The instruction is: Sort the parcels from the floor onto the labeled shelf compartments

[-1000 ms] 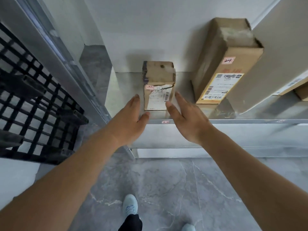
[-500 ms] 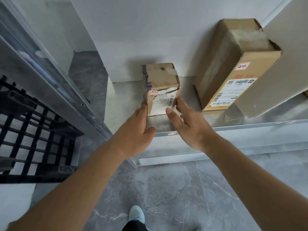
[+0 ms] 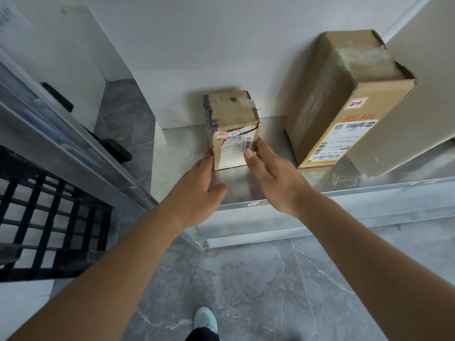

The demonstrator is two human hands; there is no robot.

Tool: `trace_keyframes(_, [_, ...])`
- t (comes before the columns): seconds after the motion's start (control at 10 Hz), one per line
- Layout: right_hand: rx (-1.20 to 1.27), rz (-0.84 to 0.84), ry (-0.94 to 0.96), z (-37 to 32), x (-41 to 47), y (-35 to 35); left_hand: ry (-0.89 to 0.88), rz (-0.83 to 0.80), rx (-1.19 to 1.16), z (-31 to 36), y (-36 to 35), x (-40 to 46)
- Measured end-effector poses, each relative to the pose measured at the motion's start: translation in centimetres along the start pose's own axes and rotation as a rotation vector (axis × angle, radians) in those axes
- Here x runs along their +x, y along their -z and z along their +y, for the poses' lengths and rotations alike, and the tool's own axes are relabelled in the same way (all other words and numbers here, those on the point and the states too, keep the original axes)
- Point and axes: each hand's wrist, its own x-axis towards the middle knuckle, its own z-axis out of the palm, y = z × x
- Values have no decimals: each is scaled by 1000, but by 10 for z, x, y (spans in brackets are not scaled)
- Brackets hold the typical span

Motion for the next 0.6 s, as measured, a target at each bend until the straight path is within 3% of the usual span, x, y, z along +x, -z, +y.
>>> trace_keyframes(0.4, [33, -25, 17, 2, 10, 0, -3, -5, -16, 0, 4, 13])
trace_keyframes(0.6, [13, -20, -131, 3, 5, 3, 87, 4, 43, -7, 3, 10])
